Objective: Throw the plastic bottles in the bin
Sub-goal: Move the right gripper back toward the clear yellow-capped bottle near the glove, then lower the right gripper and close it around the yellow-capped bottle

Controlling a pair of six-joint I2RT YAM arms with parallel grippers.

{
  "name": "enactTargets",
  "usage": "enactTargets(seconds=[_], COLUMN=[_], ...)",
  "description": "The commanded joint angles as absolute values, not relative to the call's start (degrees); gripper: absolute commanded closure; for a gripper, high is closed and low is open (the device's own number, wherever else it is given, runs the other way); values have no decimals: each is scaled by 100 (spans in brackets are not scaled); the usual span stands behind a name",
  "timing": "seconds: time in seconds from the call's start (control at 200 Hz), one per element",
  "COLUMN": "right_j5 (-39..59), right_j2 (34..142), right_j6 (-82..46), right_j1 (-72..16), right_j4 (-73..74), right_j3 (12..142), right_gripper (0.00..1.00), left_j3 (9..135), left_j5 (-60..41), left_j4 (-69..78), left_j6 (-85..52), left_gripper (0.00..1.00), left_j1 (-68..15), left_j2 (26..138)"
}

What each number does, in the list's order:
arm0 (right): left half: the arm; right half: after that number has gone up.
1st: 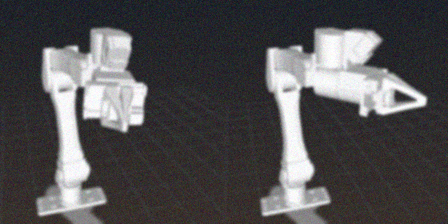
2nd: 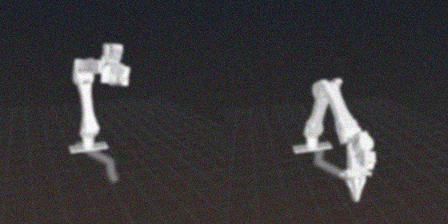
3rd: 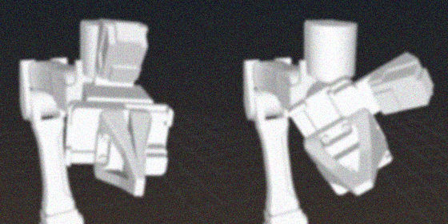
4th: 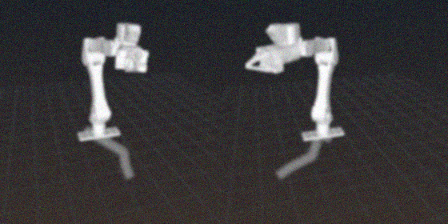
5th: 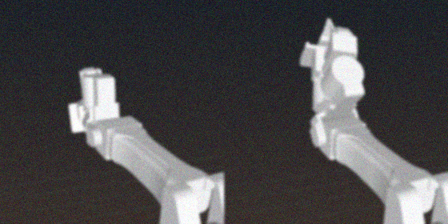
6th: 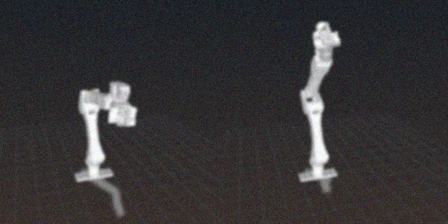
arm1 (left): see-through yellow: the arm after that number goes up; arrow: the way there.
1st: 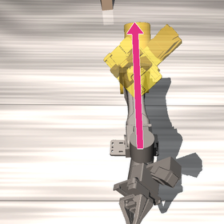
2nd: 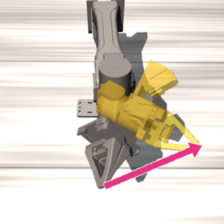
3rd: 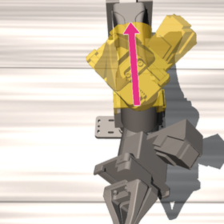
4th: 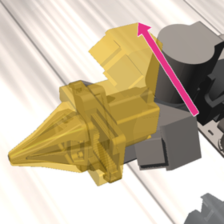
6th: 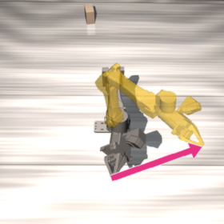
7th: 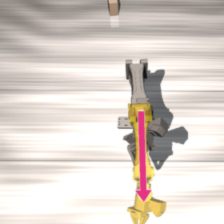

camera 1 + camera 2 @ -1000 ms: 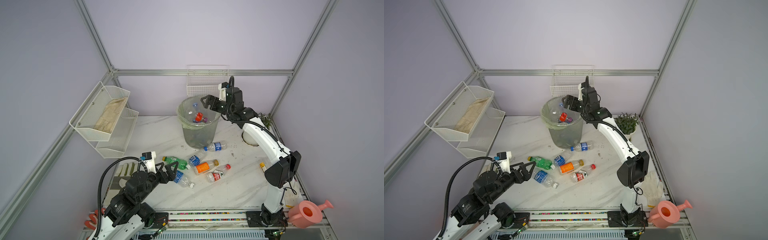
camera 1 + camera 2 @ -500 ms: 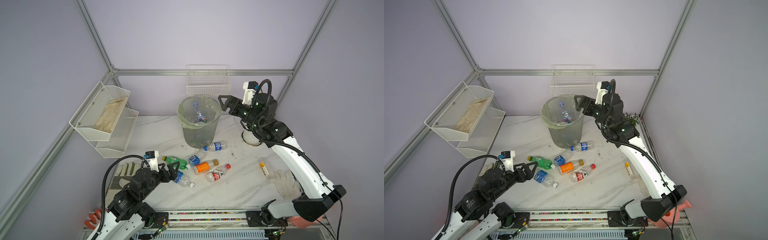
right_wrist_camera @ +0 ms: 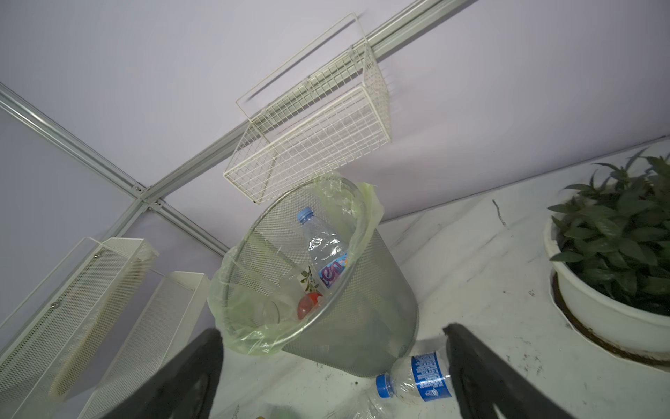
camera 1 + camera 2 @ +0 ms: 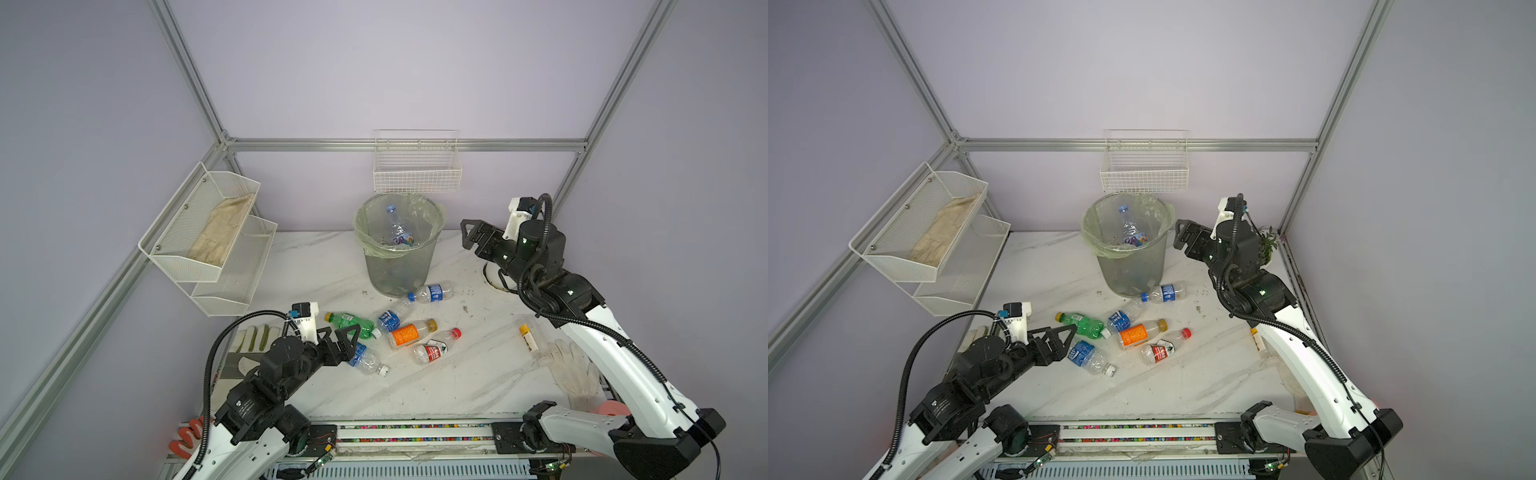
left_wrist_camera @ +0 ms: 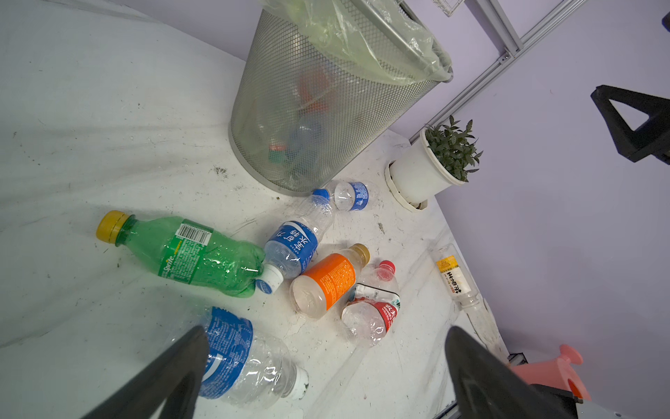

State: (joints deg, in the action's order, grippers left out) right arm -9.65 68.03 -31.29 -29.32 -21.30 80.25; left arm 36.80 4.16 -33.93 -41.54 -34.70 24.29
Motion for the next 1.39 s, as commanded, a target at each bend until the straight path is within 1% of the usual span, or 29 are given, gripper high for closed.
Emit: enactTargets(seconds=[0.0, 0.16, 0.28, 0.375, 0.49, 0.63, 0.815, 0.93, 1.095, 1.215, 1.39], right_j5=[-1440, -1976, -2013, -1636, -1550, -1864, -1781, -1419, -1169, -1050, -784], right_j2=[6806, 6568, 6395, 6399, 6425, 6344, 6204, 6557, 7763, 8370, 8433], right_j6=[-3396, -3937, -4233, -4468, -4929, -5291, -5111, -4737, -4548, -4479, -4415], right_j1=[-2835, -2690, -2362, -1907, -1259, -611, 531, 1230, 1752, 1810, 1810], right_j4=[-2834, -3432, -3617, -3667, -3916, -4277, -4244, -3955, -4022, -3902, -3326], right_j3=[7803, 7325, 6754, 6342, 5976, 5780, 5459, 5309, 5462, 5383, 5018], right_gripper=[3, 2, 3, 3, 3, 3, 3, 3, 3, 3, 3], left_j3=[3640, 3571, 3530, 3507, 3482, 3421, 3349, 3343, 3340, 3309, 3296], left_j5=[278, 264, 255, 233, 194, 217, 232, 229, 211, 220, 237], left_j4=[-3191, -3164, -3147, -3150, -3151, -3190, -3226, -3228, -3234, -3234, -3230], left_j6=[-4236, -4237, -4244, -4245, -4250, -4272, -4307, -4298, -4280, -4297, -4307], left_gripper=[0, 0, 0, 0, 0, 0, 0, 0, 0, 0, 0], left_j1=[-3498, -3502, -3500, -3504, -3506, -3505, -3505, -3499, -3505, -3503, -3498], left_j2=[2492, 2487, 2461, 2439, 2379, 2227, 2127, 2138, 2147, 2114, 2118])
